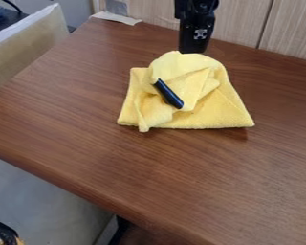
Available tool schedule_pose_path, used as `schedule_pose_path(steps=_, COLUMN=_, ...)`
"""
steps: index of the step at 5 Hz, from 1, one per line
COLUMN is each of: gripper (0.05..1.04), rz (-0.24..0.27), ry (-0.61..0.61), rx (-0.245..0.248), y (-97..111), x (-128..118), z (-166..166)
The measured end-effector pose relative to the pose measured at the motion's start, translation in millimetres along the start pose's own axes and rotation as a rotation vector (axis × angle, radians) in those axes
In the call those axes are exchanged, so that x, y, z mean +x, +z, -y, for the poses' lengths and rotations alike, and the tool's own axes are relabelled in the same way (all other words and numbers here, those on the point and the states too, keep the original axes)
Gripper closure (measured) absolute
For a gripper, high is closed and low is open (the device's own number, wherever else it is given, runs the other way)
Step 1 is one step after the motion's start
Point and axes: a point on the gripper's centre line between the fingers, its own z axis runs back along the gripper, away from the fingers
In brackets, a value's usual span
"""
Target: Move the cloth from left to right
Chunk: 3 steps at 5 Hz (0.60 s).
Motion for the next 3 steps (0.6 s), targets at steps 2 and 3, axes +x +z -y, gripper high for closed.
schedule_pose_path(steps=2, gripper=0.083, rz=-0.038, ry=-0.032, rx=-0.046, y=-18, x=-10, z=15)
schedule_pose_path(steps=3, gripper=0.083, rz=-0.062, ry=-0.041, rx=-0.062, y=-27, x=-19, z=25)
